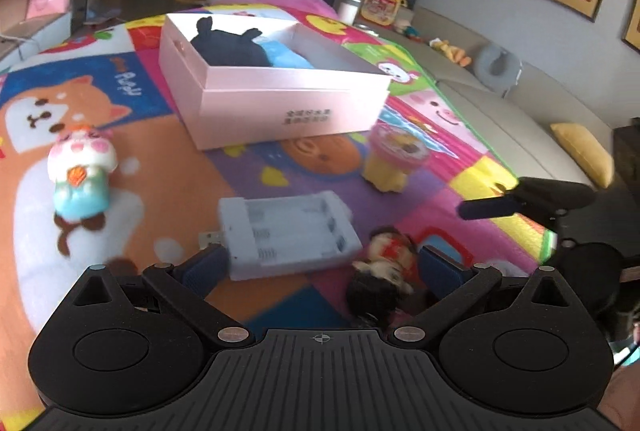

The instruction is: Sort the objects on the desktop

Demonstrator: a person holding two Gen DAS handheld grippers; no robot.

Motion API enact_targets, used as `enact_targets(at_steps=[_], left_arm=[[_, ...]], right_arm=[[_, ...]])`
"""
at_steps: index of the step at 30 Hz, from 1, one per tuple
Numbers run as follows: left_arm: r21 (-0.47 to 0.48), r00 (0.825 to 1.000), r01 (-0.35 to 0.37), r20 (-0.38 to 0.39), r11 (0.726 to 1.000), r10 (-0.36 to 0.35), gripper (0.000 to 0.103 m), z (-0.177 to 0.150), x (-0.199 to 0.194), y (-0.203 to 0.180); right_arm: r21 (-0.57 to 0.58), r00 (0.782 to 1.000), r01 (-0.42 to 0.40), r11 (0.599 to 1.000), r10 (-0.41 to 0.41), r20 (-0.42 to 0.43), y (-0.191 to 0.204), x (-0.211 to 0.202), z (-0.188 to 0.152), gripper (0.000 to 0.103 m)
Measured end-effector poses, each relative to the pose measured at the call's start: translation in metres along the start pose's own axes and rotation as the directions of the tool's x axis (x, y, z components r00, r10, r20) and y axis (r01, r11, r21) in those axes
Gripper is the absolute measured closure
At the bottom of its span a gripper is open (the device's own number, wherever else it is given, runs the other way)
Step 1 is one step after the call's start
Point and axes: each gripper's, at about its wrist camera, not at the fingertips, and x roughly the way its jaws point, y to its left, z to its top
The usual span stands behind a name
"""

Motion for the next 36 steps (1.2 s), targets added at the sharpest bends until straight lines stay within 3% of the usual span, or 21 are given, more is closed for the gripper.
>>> enact_targets(at_steps=[4,7,12,18,21,23,28,33,36], left_arm=[[-0.03,0.994,-0.099,0.035,0.995,0.1,0.0,-0.002,-0.007,-0.001],[-0.092,0.976,-0.206,0.057,0.974,0.212,0.0,-0.001,-0.012,0.008],[-0.225,0.929,-0.342,0.065,0.912,0.364,0.0,-0.004,-0.024,0.027],[-0.255,0.878,-0.451,0.048,0.855,0.477,0.0,-0.013,-0.034,0.032],[-0.278,0.865,-0.469,0.045,0.838,0.499,0.0,-0.016,-0.039,0.036],[-0.299,0.861,-0.471,0.046,0.83,0.506,0.0,-0.018,-0.042,0.039],[-0.301,0.859,-0.475,0.047,0.827,0.51,0.0,-0.02,-0.042,0.037],[-0.305,0.862,-0.47,0.047,0.829,0.505,0.0,-0.02,-0.042,0.036],[-0.247,0.854,-0.501,0.014,0.83,0.52,0.0,-0.018,-0.036,0.031]], right_arm=[[0.024,1.0,-0.019,1.0,0.02,-0.01,0.001,0.002,0.0,0.0],[0.035,1.0,-0.022,0.999,0.022,-0.005,0.0,0.002,-0.001,0.0],[0.078,1.0,0.013,0.997,-0.015,0.024,0.005,0.001,-0.005,0.0],[0.079,0.999,0.031,0.996,-0.03,-0.012,0.008,0.003,0.003,0.0],[0.118,0.997,-0.072,0.99,0.072,0.002,0.011,-0.004,0.013,0.0],[0.084,0.994,-0.109,0.99,0.107,0.027,0.024,-0.008,0.02,0.0],[0.069,0.995,-0.102,0.992,0.101,0.016,0.053,0.008,0.036,0.001],[0.054,0.996,-0.083,0.995,0.084,-0.033,0.059,0.021,0.042,0.037],[0.052,0.997,-0.068,0.996,0.069,-0.025,0.051,0.016,0.035,0.038]])
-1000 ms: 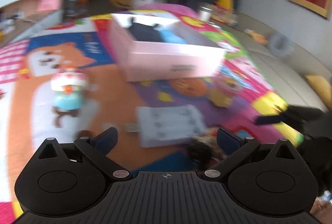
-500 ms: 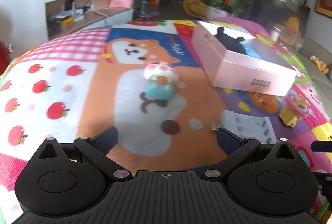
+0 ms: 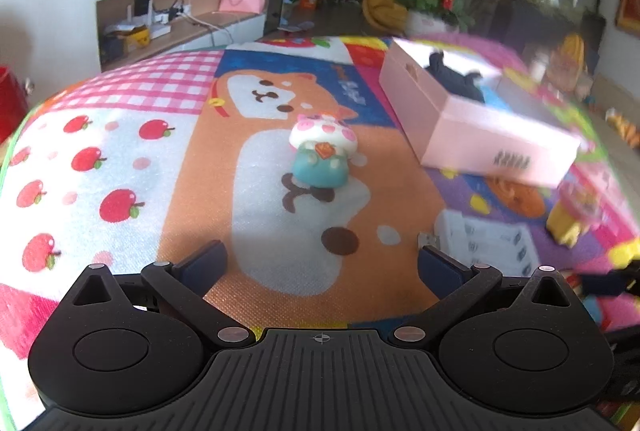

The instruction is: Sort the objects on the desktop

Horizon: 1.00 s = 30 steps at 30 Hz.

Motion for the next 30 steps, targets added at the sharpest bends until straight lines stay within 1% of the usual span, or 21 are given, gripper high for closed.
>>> enact_targets(at_steps=[2,3,6,7,8,9,10,11,12,14,16,18,20,21,23,25,27,30], left_arm=[[0.084,0.999,-0.033,-0.03,0.996,0.035,0.0,0.0,0.003,-0.01],[0.11,0.998,-0.047,-0.035,0.993,0.051,0.0,-0.001,0.004,-0.015],[0.078,0.999,-0.039,-0.031,0.996,0.042,0.0,0.0,0.002,-0.011],[0.051,0.999,-0.02,-0.025,0.999,0.021,0.0,0.001,0.0,-0.009],[0.018,0.999,0.026,-0.021,0.999,-0.026,0.0,0.002,-0.003,-0.008],[-0.007,0.995,0.093,-0.018,0.996,-0.093,0.0,0.003,-0.006,-0.009],[-0.011,0.99,0.142,-0.009,0.99,-0.143,0.0,0.005,-0.009,-0.013],[0.009,0.985,0.173,0.004,0.985,-0.173,0.0,0.006,-0.012,-0.021],[0.051,0.982,0.185,0.013,0.981,-0.186,0.0,0.007,-0.013,-0.033],[0.123,0.984,0.174,0.012,0.977,-0.177,0.0,0.008,-0.01,-0.056],[0.156,0.988,0.152,-0.001,0.976,-0.153,0.0,0.009,-0.002,-0.074],[0.207,0.993,0.117,-0.014,0.971,-0.116,0.0,0.007,0.006,-0.09],[0.273,0.998,0.061,-0.004,0.96,-0.062,0.0,0.004,0.013,-0.102],[0.286,0.999,0.047,-0.005,0.957,-0.048,0.0,0.002,0.016,-0.104],[0.271,0.998,0.057,-0.039,0.961,-0.048,0.0,0.003,0.024,-0.101],[0.244,0.996,0.077,-0.062,0.967,-0.063,0.0,0.005,0.029,-0.094],[0.242,0.996,0.077,-0.063,0.967,-0.063,0.0,0.007,0.029,-0.091],[0.235,0.995,0.094,-0.058,0.967,-0.083,0.0,0.007,0.03,-0.089]], right_arm=[[-0.005,0.999,0.035,0.999,-0.035,0.009,-0.008,-0.006,-0.005,0.038],[-0.002,0.998,0.056,0.998,-0.056,0.012,-0.014,-0.009,-0.008,0.038],[0.021,0.991,0.133,0.991,-0.134,0.027,-0.036,-0.019,-0.017,0.038],[0.028,0.985,0.165,0.986,-0.166,0.036,-0.043,-0.022,-0.02,0.038],[0.034,0.979,0.195,0.98,-0.196,0.048,-0.05,-0.025,-0.023,0.038],[0.04,0.974,0.219,0.975,-0.221,0.055,-0.055,-0.027,-0.026,0.038],[0.048,0.968,0.24,0.969,-0.243,0.061,-0.06,-0.029,-0.028,0.038],[0.056,0.964,0.254,0.966,-0.258,0.068,-0.065,-0.029,-0.029,0.038],[0.064,0.962,0.26,0.963,-0.264,0.072,-0.068,-0.029,-0.031,0.038],[0.083,0.961,0.26,0.962,-0.266,0.079,-0.071,-0.027,-0.032,0.038],[0.094,0.959,0.261,0.961,-0.269,0.091,-0.07,-0.025,-0.034,0.034],[0.101,0.954,0.272,0.957,-0.282,0.103,-0.071,-0.024,-0.036,0.019],[0.114,0.948,0.285,0.952,-0.298,0.113,-0.071,-0.021,-0.038,0.014],[0.12,0.945,0.29,0.95,-0.304,0.118,-0.072,-0.021,-0.04,0.01],[0.133,0.943,0.295,0.946,-0.311,0.12,-0.074,-0.02,-0.041,0.006],[0.153,0.949,0.276,0.949,-0.295,0.114,-0.078,-0.019,-0.041,0.006],[0.171,0.953,0.264,0.949,-0.284,0.107,-0.081,-0.018,-0.04,0.005],[0.174,0.954,0.259,0.95,-0.28,0.108,-0.081,-0.018,-0.04,0.005]])
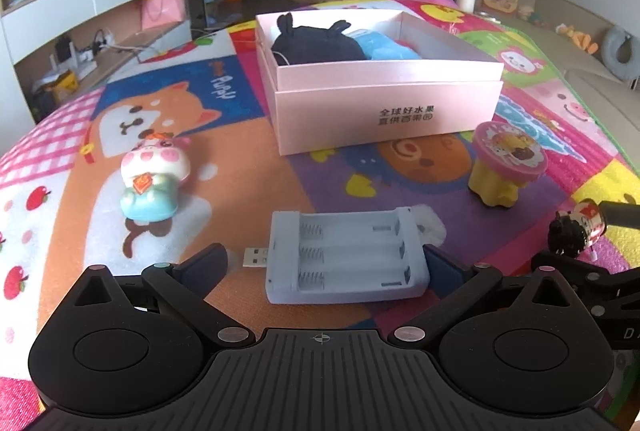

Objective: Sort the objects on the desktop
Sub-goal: 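Carry the boy figure into the pink box while left gripper drops the white battery holder in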

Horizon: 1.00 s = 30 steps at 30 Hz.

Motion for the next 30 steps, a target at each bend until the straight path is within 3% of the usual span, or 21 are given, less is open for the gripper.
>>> enact_targets(at_steps=[4,7,16,23,30], left_arm=[[0.011,1.0,0.013,0.008,1.0,-0.013,0.001,0.0,-0.001,-0.002],[0.017,1.0,0.013,0.015,1.0,-0.013,0.008,0.0,-0.003,-0.003],[-0.02,0.999,0.037,0.013,0.999,-0.037,0.008,-0.006,-0.016,0.006],[-0.057,1.0,0.013,0.014,0.998,-0.012,0.008,-0.014,-0.026,0.021],[-0.032,0.999,0.03,0.029,0.999,-0.029,0.008,-0.02,-0.048,0.023]], right_arm=[[-0.02,1.0,0.003,1.0,-0.003,0.014,0.003,-0.002,-0.002,0.005],[-0.022,1.0,0.001,1.0,-0.001,0.015,0.005,-0.002,-0.001,0.005],[-0.027,0.999,-0.038,0.999,0.038,0.005,0.015,-0.005,-0.001,0.005],[-0.036,0.997,-0.072,0.997,0.071,-0.013,0.016,-0.007,0.004,0.038],[-0.07,0.997,-0.072,0.995,0.07,-0.032,0.011,-0.021,0.008,0.038]])
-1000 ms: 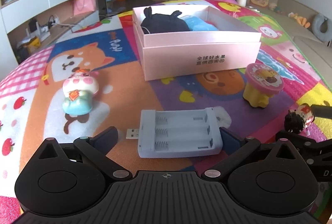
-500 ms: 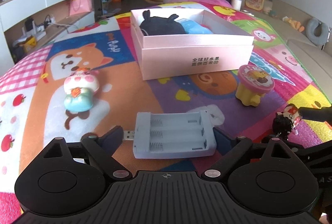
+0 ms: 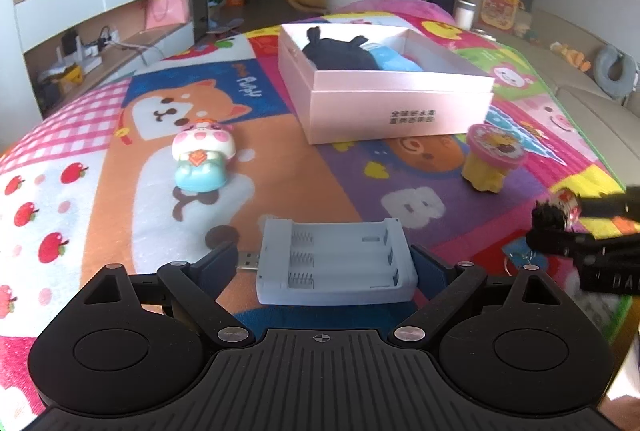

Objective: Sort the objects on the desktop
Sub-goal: 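Carry the boy figure into the pink box while left gripper drops the white battery holder in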

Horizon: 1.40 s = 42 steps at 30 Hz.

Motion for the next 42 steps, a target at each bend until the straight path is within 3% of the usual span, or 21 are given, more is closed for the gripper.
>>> enact_targets(at_steps=[5,10,13,18,22,25,29,33,34,35,36,40,42], left_arm=[[0.035,0.999,0.045,0.028,0.998,-0.046,0.008,0.005,-0.02,-0.007],[0.063,0.989,0.093,0.111,0.994,-0.099,0.008,0.04,-0.028,-0.016],[0.109,0.974,0.107,0.189,0.988,-0.126,0.008,0.072,-0.025,-0.029],[0.134,0.93,0.122,0.332,0.984,-0.16,0.007,0.136,0.004,-0.048],[0.116,0.934,0.134,0.317,0.984,-0.165,0.002,0.161,0.024,-0.043],[0.045,0.942,0.092,0.321,0.995,-0.101,0.0,0.148,0.019,-0.02],[-0.041,0.969,0.009,0.245,0.999,0.001,0.0,0.119,0.019,0.009],[-0.079,0.984,-0.013,0.175,0.997,0.027,0.0,0.085,0.017,0.025],[-0.084,0.987,-0.019,0.16,0.996,0.032,0.0,0.077,0.017,0.026],[-0.085,0.989,-0.026,0.146,0.996,0.038,0.0,0.07,0.016,0.029],[-0.084,0.991,-0.038,0.128,0.996,0.049,0.0,0.061,0.016,0.03],[-0.069,0.994,-0.067,0.083,0.995,0.072,0.0,0.034,0.014,0.034],[-0.062,0.994,-0.074,0.078,0.995,0.078,0.0,0.027,0.015,0.035]], right_arm=[[-0.001,0.999,-0.029,1.0,0.029,0.026,-0.014,-0.025,0.013,0.038],[-0.005,0.989,-0.044,0.999,0.044,0.141,-0.03,-0.057,0.046,0.038],[-0.015,0.969,-0.023,1.0,0.026,0.246,-0.038,-0.075,0.079,0.038],[-0.024,0.923,0.038,0.999,-0.025,0.385,-0.046,-0.085,0.134,0.038],[0.045,0.914,0.022,0.999,-0.038,0.404,-0.06,-0.074,0.172,0.038],[0.072,0.921,-0.003,0.997,-0.026,0.389,-0.069,-0.061,0.188,0.038],[0.076,0.943,-0.055,0.996,0.027,0.331,-0.066,-0.029,0.202,0.038],[0.113,0.963,-0.118,0.987,0.086,0.254,-0.055,0.013,0.209,0.037],[0.119,0.967,-0.116,0.986,0.085,0.242,-0.052,0.022,0.21,0.034],[0.13,0.971,-0.104,0.986,0.073,0.226,-0.049,0.031,0.21,0.024],[0.146,0.974,-0.097,0.984,0.064,0.218,-0.049,0.036,0.208,0.023],[0.176,0.976,-0.112,0.978,0.075,0.202,-0.052,0.039,0.193,0.022],[0.174,0.979,-0.08,0.982,0.045,0.2,-0.051,0.035,0.178,0.02]])
